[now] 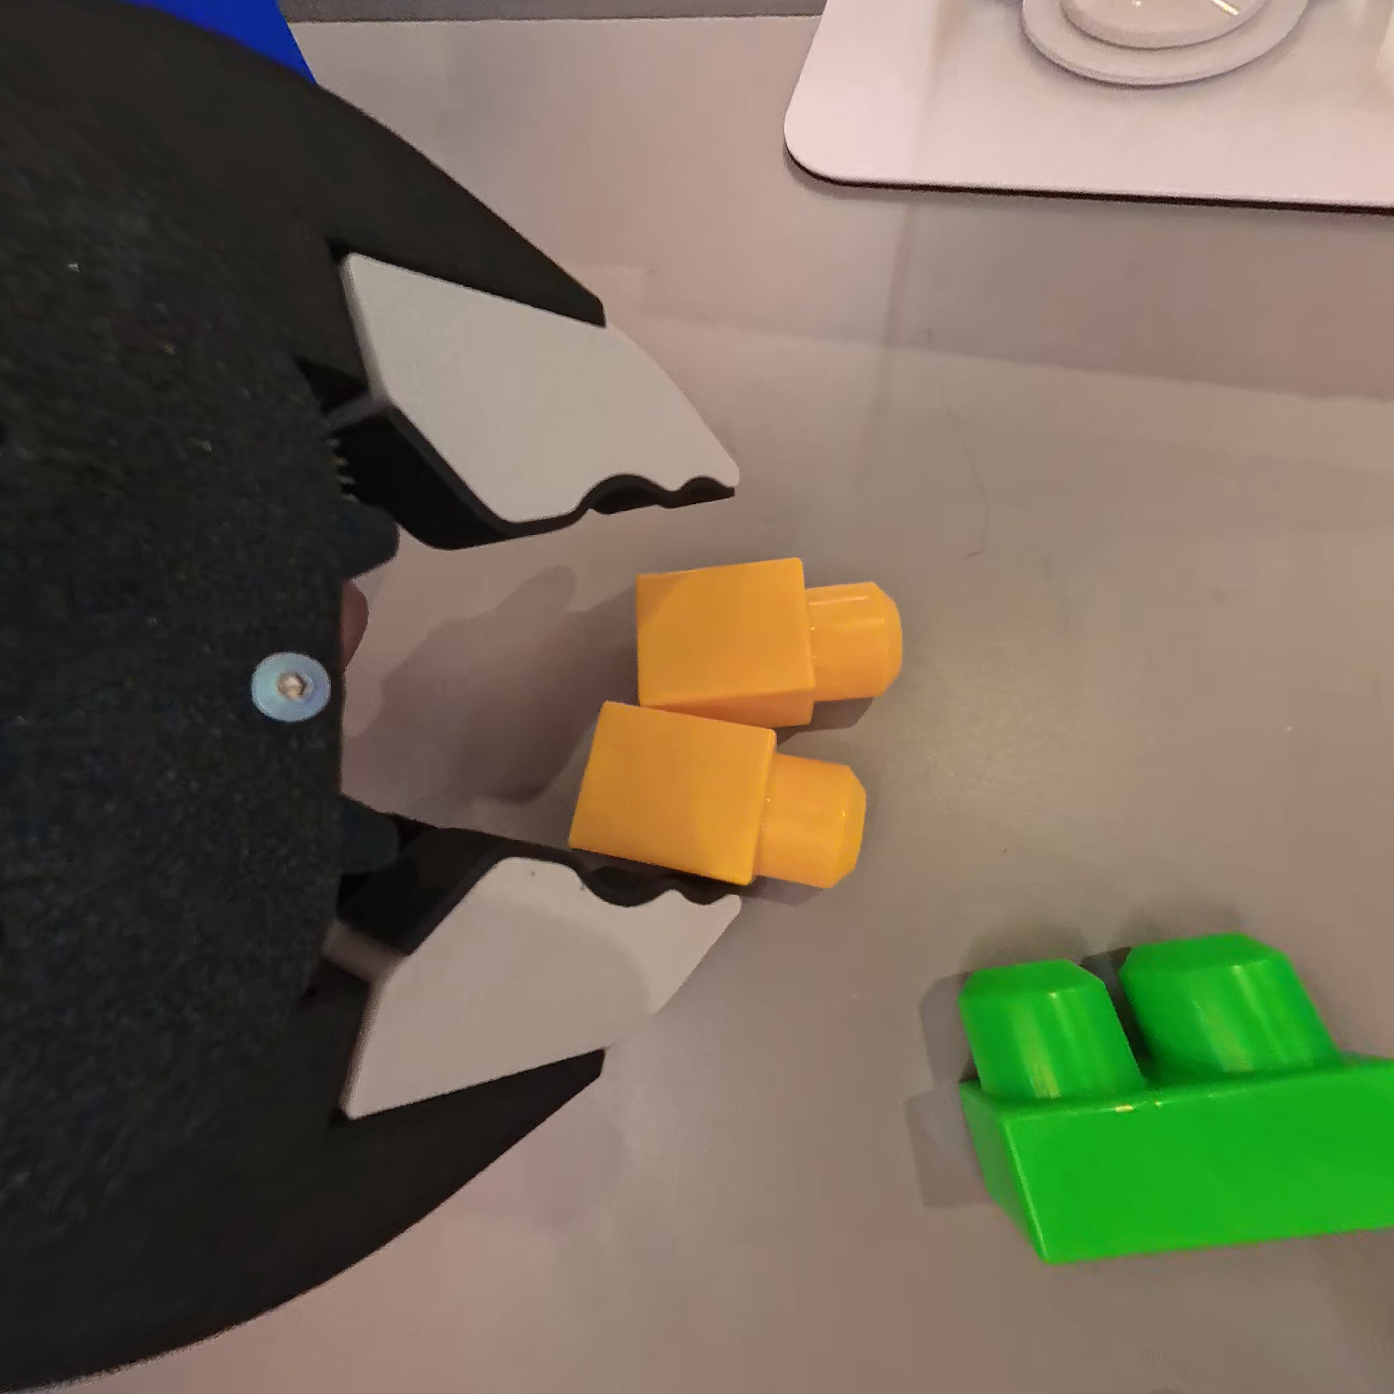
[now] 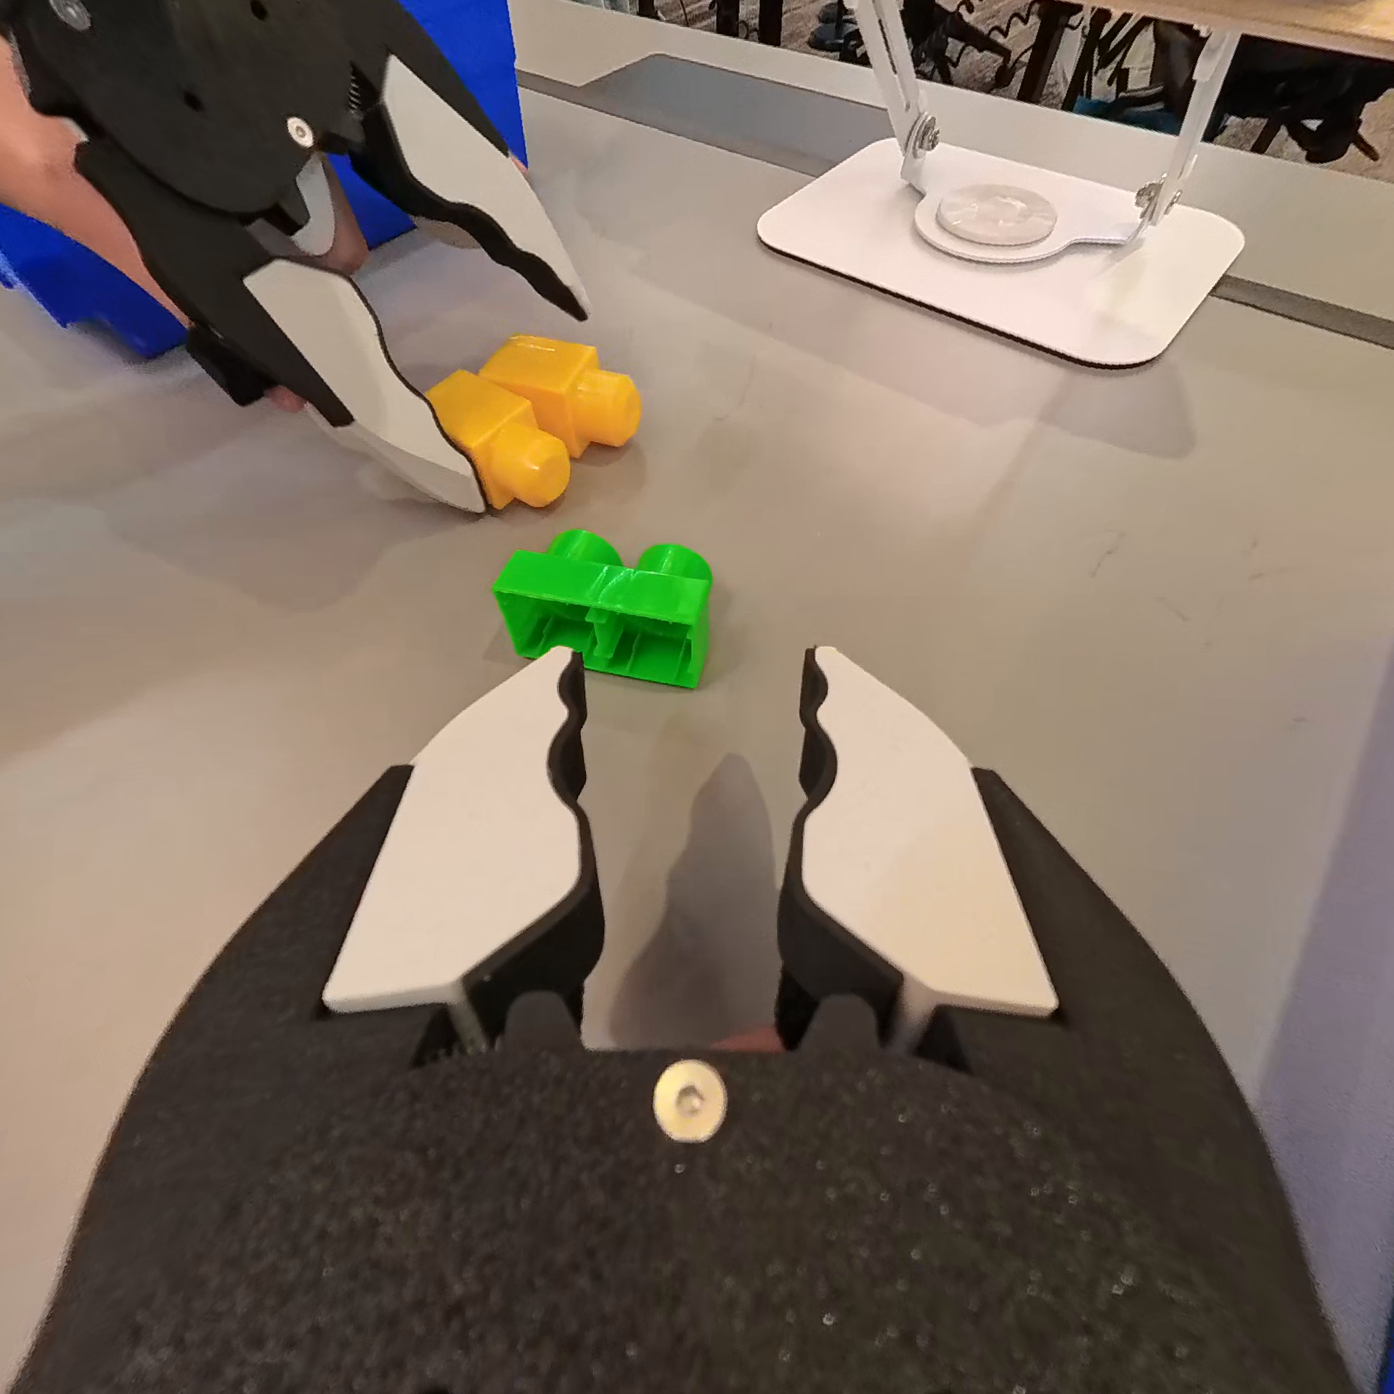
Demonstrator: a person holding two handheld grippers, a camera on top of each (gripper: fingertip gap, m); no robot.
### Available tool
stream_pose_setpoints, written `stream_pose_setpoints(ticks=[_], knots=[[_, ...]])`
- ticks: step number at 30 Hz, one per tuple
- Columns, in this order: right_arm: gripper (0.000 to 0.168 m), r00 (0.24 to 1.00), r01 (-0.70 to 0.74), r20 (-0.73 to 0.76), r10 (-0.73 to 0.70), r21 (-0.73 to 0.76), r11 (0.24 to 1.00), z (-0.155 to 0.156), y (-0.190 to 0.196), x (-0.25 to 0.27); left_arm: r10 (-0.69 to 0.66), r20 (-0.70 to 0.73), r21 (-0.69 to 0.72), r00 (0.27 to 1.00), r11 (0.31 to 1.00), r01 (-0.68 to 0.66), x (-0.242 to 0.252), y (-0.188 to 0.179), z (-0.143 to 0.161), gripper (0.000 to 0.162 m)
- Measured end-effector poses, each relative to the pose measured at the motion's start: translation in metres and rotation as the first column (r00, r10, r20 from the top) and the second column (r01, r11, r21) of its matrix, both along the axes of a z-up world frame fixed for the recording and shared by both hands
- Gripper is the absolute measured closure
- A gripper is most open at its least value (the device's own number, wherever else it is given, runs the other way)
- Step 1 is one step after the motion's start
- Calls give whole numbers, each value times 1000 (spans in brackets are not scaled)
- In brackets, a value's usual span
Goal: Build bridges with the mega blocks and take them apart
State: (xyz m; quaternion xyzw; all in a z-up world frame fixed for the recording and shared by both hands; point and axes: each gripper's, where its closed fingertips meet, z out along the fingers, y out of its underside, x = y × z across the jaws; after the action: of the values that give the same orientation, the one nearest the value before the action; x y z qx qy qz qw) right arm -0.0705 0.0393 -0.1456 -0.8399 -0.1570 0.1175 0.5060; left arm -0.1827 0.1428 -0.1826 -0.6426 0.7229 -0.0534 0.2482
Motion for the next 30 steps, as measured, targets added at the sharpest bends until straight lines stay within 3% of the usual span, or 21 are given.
stream_pose_setpoints(ticks=[10,16,21,30], knots=[[114,1000,-4,-1,4,-1,1000,0,0,0,-45,-65,-126,997,991,37,-15,1,-4,69],[114,1000,-6,1,6,-6,1000,-1,0,-1,-45,-1,-154,999,987,44,-8,6,-7,73],[114,1000,-6,0,6,-8,1000,-1,0,-1,-81,26,-157,996,984,84,-2,3,-6,86],[114,1000,-9,-2,9,-11,1000,-1,0,-1,-93,74,-191,993,976,106,0,-11,-5,87]])
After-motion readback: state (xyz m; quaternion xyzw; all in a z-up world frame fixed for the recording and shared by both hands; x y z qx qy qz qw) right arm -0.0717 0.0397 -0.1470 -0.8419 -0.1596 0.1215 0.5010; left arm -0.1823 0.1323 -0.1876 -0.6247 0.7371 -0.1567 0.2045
